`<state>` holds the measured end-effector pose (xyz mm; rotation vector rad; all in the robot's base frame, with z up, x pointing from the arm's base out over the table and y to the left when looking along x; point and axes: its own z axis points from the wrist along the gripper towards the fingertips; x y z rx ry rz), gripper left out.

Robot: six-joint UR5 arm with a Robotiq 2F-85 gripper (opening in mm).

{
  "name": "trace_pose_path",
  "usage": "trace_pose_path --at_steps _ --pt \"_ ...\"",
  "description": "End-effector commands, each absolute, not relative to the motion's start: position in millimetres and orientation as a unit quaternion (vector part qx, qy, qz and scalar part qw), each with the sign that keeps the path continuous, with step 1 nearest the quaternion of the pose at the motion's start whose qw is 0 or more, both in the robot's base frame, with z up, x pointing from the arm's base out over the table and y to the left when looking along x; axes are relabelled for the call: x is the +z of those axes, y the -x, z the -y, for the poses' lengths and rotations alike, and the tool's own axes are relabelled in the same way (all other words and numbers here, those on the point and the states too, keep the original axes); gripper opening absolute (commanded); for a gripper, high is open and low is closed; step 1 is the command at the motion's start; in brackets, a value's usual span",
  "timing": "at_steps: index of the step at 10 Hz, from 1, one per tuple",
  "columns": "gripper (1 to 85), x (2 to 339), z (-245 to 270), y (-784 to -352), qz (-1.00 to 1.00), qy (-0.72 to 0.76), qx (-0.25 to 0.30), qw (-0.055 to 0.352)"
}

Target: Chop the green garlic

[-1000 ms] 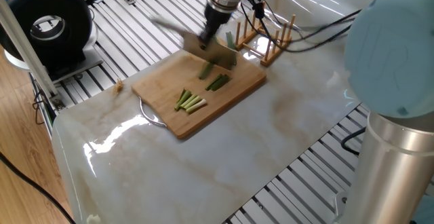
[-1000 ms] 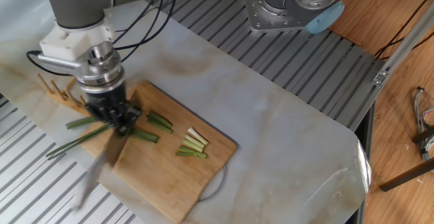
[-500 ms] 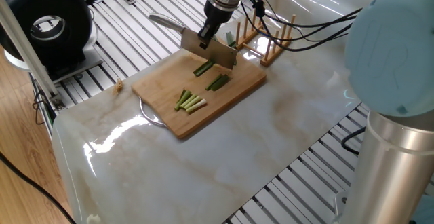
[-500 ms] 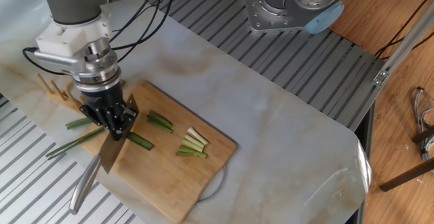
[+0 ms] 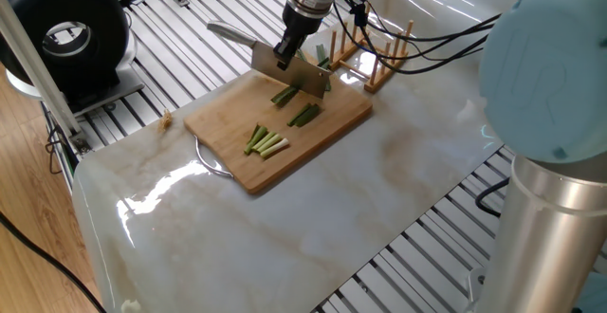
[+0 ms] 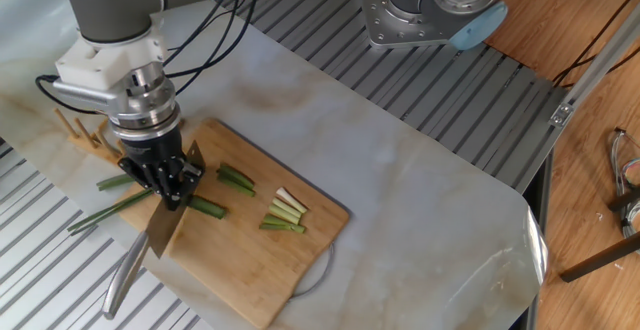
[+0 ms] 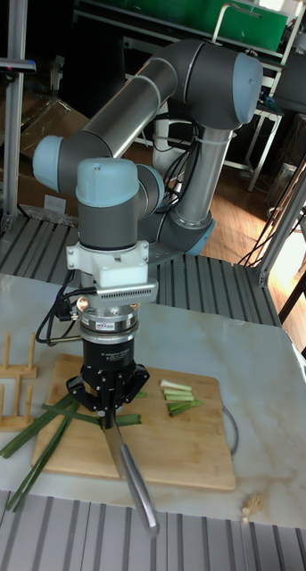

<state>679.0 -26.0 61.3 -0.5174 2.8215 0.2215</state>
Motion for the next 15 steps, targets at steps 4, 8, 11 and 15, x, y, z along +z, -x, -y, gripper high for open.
trace_pose_path --at_steps 4,8,11,15 --pt "1.3 67 25 -681 -0.974 0.161 0.085 0.134" --pt "1.3 71 43 -680 -0.983 0.117 0.055 0.133" --pt "1.3 67 47 -670 -0.985 0.102 0.054 0.129" --pt "1.3 72 32 -678 -0.983 0.086 0.077 0.143"
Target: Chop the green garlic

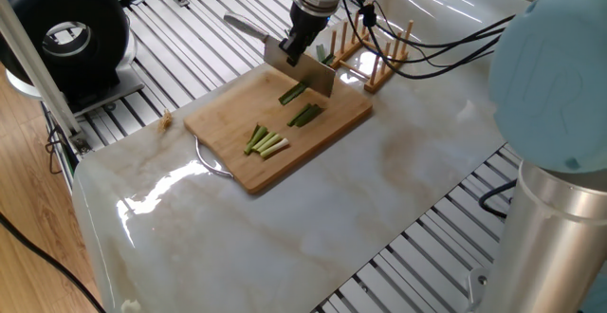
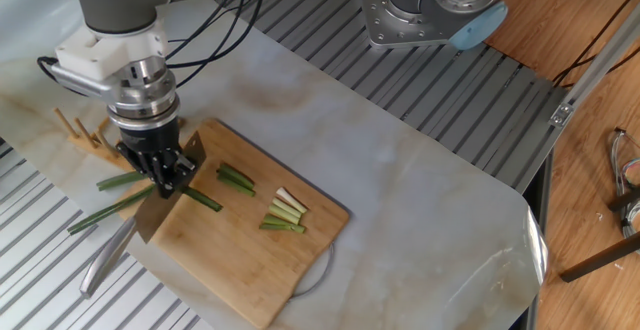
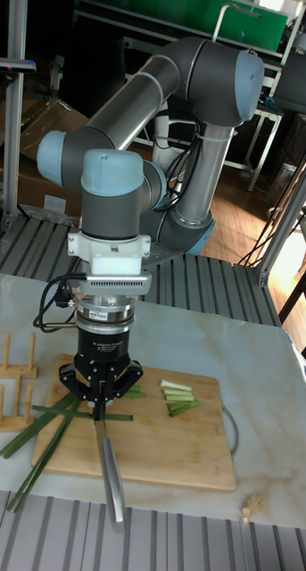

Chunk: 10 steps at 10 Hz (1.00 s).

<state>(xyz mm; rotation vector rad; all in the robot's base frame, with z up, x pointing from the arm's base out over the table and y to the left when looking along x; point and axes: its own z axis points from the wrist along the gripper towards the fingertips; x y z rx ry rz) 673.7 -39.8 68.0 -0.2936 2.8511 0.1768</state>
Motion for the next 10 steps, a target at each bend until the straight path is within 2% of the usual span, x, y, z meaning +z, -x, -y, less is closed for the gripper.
trace_pose_path --at_steps 1,8,10 --pt "1.3 71 33 -680 -0.983 0.094 0.069 0.139" --pt "1.3 90 36 -665 -0.992 0.077 0.027 0.093" --pt "1.3 90 40 -659 -0.993 0.072 0.024 0.092"
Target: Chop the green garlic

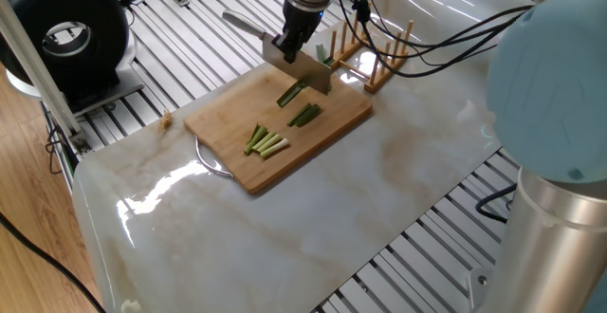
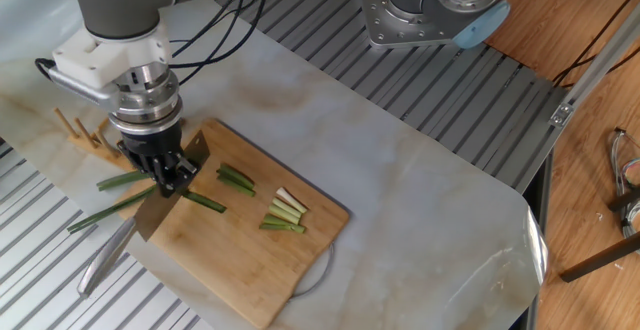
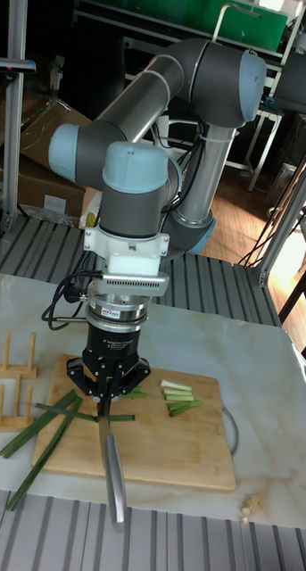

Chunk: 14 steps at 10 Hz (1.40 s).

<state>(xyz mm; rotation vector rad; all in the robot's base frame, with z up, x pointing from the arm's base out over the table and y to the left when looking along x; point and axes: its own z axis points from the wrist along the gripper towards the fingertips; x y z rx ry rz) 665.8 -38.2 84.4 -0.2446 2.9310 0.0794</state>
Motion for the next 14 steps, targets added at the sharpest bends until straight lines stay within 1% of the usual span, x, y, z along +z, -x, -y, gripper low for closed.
trace_pose_path --at_steps 1,3,4,5,7,9,12,14 --pt "1.3 88 38 -660 -0.991 0.07 0.036 0.107" --pt "1.3 88 41 -667 -0.987 0.077 0.041 0.135" --pt "1.3 88 43 -667 -0.987 0.08 0.039 0.137" --pt "1.3 88 44 -665 -0.987 0.08 0.037 0.133" --pt "1.3 83 47 -656 -0.99 0.075 0.031 0.111" --pt "1.3 80 46 -653 -0.991 0.074 0.032 0.102" --pt "1.3 76 43 -652 -0.992 0.07 0.042 0.1" --pt "1.3 75 44 -662 -0.989 0.078 0.039 0.119"
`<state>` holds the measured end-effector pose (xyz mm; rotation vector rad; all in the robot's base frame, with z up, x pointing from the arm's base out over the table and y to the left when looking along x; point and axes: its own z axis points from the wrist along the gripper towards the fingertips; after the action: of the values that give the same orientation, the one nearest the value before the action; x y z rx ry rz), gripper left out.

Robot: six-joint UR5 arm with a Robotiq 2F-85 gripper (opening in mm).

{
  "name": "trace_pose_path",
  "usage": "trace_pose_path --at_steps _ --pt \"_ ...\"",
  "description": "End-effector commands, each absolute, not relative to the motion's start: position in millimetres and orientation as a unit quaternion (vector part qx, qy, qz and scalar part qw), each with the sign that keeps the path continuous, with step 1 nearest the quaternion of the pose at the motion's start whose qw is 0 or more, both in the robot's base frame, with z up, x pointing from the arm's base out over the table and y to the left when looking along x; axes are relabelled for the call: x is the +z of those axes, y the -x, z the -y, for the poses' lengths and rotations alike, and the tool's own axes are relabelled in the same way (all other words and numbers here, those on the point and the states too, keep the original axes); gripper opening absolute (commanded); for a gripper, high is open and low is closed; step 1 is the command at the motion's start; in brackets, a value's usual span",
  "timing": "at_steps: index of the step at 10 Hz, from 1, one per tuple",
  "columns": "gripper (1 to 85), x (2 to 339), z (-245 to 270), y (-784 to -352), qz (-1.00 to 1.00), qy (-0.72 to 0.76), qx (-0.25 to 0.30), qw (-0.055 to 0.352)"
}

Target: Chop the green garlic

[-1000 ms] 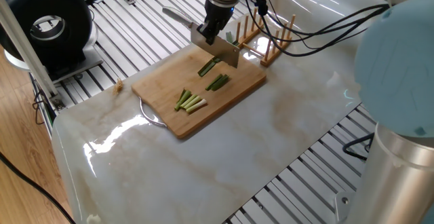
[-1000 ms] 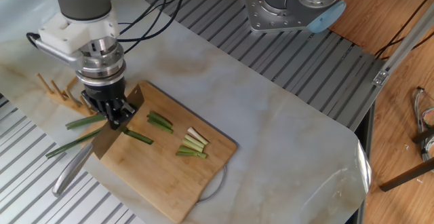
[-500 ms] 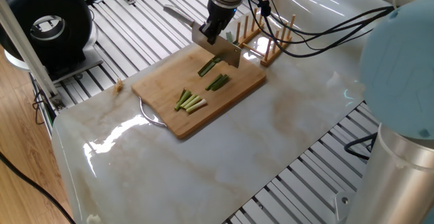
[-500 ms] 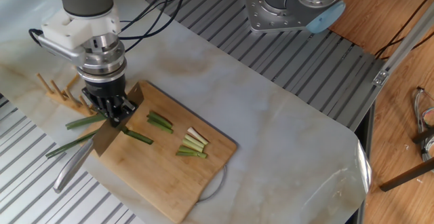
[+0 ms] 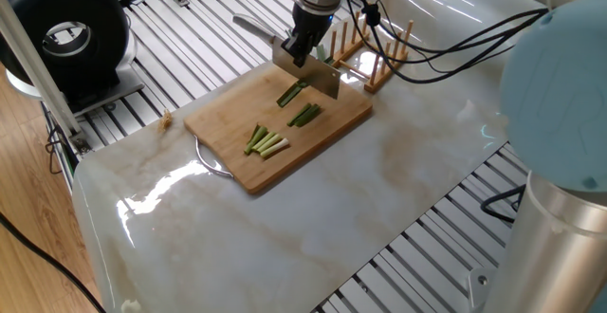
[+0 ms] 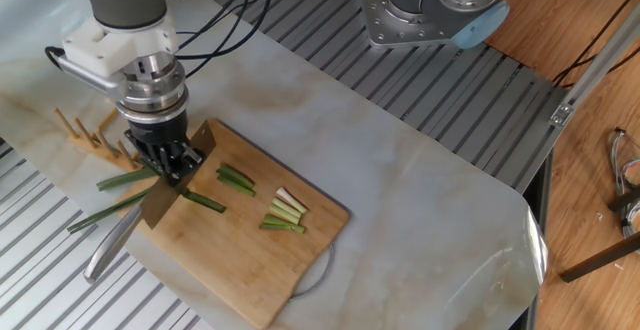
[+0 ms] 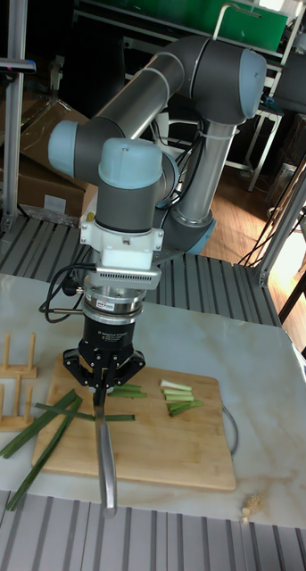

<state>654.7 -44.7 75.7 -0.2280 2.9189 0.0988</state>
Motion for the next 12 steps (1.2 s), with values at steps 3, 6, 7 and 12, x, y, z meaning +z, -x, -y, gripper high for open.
trace_pose_path --at_steps 3,6,7,12 --pt "1.3 69 44 -668 -0.988 0.083 0.04 0.127" --pt "1.3 65 40 -667 -0.989 0.077 0.046 0.121" --pt "1.3 65 40 -667 -0.989 0.076 0.047 0.122" --pt "1.3 64 44 -670 -0.989 0.076 0.037 0.124"
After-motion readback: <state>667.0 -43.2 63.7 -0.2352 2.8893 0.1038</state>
